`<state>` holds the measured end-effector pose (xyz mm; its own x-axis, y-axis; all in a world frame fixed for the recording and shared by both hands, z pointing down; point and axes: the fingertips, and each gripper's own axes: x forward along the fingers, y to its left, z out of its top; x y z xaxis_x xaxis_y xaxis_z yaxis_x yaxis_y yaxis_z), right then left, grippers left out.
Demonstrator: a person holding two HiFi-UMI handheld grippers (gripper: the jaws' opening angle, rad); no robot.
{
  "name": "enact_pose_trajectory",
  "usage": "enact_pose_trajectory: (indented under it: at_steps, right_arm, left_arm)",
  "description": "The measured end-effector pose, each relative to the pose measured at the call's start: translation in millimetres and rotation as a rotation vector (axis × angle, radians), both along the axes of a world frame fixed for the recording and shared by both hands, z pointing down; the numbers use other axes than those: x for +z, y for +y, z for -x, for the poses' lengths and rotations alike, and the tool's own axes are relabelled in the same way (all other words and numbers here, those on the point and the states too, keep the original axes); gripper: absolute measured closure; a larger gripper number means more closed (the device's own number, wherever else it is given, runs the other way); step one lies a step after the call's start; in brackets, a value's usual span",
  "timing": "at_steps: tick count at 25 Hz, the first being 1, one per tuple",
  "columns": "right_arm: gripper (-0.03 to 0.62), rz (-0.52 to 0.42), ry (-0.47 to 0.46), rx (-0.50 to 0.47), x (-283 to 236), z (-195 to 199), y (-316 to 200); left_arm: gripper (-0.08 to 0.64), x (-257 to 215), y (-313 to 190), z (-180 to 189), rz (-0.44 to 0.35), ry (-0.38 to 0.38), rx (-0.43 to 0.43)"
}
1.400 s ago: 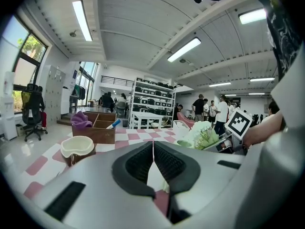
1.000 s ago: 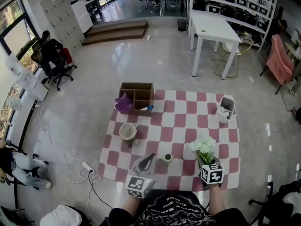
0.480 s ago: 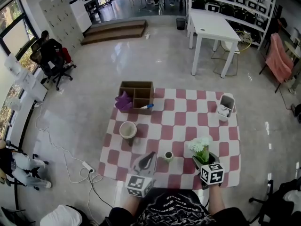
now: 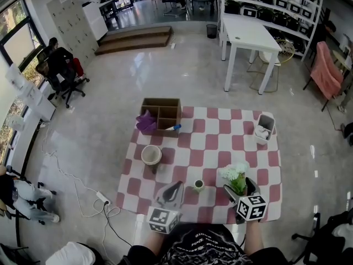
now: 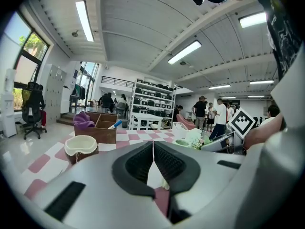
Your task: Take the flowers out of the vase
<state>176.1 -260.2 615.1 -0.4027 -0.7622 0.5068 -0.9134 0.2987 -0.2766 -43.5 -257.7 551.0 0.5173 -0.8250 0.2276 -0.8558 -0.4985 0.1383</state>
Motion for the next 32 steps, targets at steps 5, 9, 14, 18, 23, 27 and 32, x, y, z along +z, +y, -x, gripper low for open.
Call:
enact_pose_trajectory:
  at_steps: [5,9,14,18,23,27,32]
  right_arm:
    - [0.140,-0.059,0.013,-0.009,-20.8,-1.3,1.2]
    - [0.140,-0.109,0.024,0.014,-40.0,-8.2,5.6]
    - [0.141,-0.212,0.014,0.033,-75.5,-11.8,9.6]
    - [0.143,-0.293,-0.003,0.024,-102.0,-9.6,12.7]
    - [0.173,-0.329,0.010,0.028,-114.4,-4.0,16.7]
    - [0.305,-0.337,0.034,0.044,-113.8,-3.1,18.4]
    - [0.419,-0.344,0.061,0.070,-112.6,-4.4,22.0]
  left_arm:
    - [0.546,-3.5,1.0,1.6,-0.007,0.009,0.007]
    - [0.546,-9.8,2.5,0.7,-0.017,0.020,0.016]
    - [0.546,-24.2,2.2,-2.5,-0.041,0.035,0.029]
    - [0.546,-27.8,4.6,-3.8,-0.048,0.038,0.034]
    - [0.546,-36.4,6.9,-4.4,-0.066,0.036,0.046]
    - [0.546,-42.8,7.7,-6.9,-0.085,0.042,0.053]
    - [0.546,-44.9,10.5,-8.1,-0.093,0.044,0.057]
